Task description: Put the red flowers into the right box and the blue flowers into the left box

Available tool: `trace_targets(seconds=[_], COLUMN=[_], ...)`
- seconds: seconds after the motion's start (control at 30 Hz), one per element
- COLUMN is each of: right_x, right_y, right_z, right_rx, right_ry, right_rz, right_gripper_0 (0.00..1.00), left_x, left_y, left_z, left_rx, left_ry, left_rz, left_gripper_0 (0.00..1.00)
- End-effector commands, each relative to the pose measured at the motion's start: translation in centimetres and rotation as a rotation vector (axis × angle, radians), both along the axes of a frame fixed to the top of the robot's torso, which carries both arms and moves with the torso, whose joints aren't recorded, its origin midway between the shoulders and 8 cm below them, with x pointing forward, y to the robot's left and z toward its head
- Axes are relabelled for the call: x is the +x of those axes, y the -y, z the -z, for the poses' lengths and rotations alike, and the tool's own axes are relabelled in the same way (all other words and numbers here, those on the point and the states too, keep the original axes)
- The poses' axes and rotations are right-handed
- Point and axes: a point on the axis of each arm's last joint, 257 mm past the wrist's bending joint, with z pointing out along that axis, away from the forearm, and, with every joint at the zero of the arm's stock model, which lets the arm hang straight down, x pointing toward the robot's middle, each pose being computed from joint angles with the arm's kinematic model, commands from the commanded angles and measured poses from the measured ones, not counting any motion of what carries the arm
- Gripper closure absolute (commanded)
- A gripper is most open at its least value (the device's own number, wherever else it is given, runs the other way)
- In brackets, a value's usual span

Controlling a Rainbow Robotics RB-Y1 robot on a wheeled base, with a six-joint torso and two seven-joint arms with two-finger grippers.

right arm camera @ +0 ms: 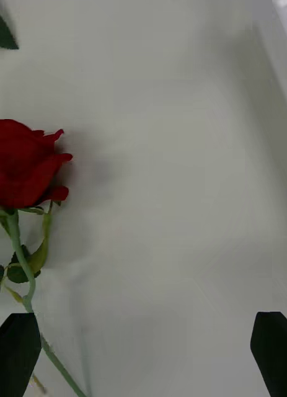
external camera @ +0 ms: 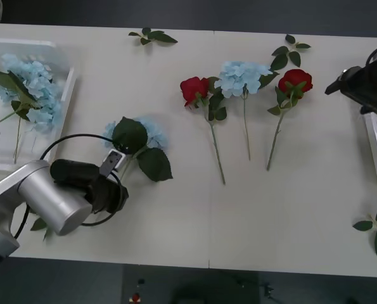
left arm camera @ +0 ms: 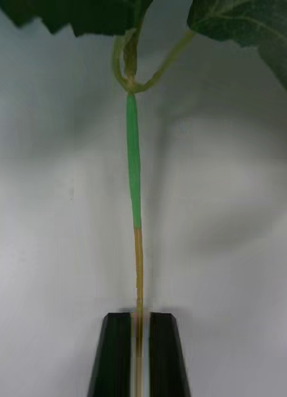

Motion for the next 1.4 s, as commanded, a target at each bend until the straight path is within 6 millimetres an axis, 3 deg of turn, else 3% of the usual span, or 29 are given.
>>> trace_targets(seconds=[0.03, 0.07, 0.23, 0.43, 0.9, 1.23, 1.37, 1.4], right_x=[2.6, 2.8, 4.1, 5.3, 7.6, 7.7, 7.7, 7.7], right_y=[-4.3, -5.2, -8.8, -10.8, -12.4, -12.7, -13.0, -13.1], right_z=[-2.2, -2.0, -1.1, 0.5, 2.7, 3.8, 4.1, 4.1], right_rx=[0.084, 0.094, 0.091, 0.017, -0.061, -0.099, -0.103, -0.103], right_ry=[0.051, 0.052, 0.067, 0.087, 0.156, 0.158, 0.155, 0.156], right_rz=[0.073, 0.079, 0.09, 0.073, 0.062, 0.053, 0.05, 0.048], right_gripper_0=[0.0, 0.0, 0.0, 0.0, 0.0, 0.0, 0.0, 0.05], left_x=[0.4, 0.5, 1.1, 2.4, 7.1, 8.5, 9.2, 9.2], left_y=[1.5, 1.9, 2.9, 4.7, 6.8, 5.3, 4.2, 4.0], left_z=[-1.8, -2.0, -4.1, -6.1, -7.4, -6.6, -5.3, -4.8], left_rx=[-0.019, -0.028, -0.081, -0.131, -0.097, 0.0, 0.005, 0.009], left_ry=[0.042, 0.047, 0.071, 0.098, 0.176, 0.224, 0.229, 0.228], left_rz=[0.061, 0.065, 0.065, 0.073, 0.07, 0.108, 0.097, 0.099], left_gripper_0=[0.06, 0.0, 0.0, 0.0, 0.0, 0.0, 0.0, 0.0])
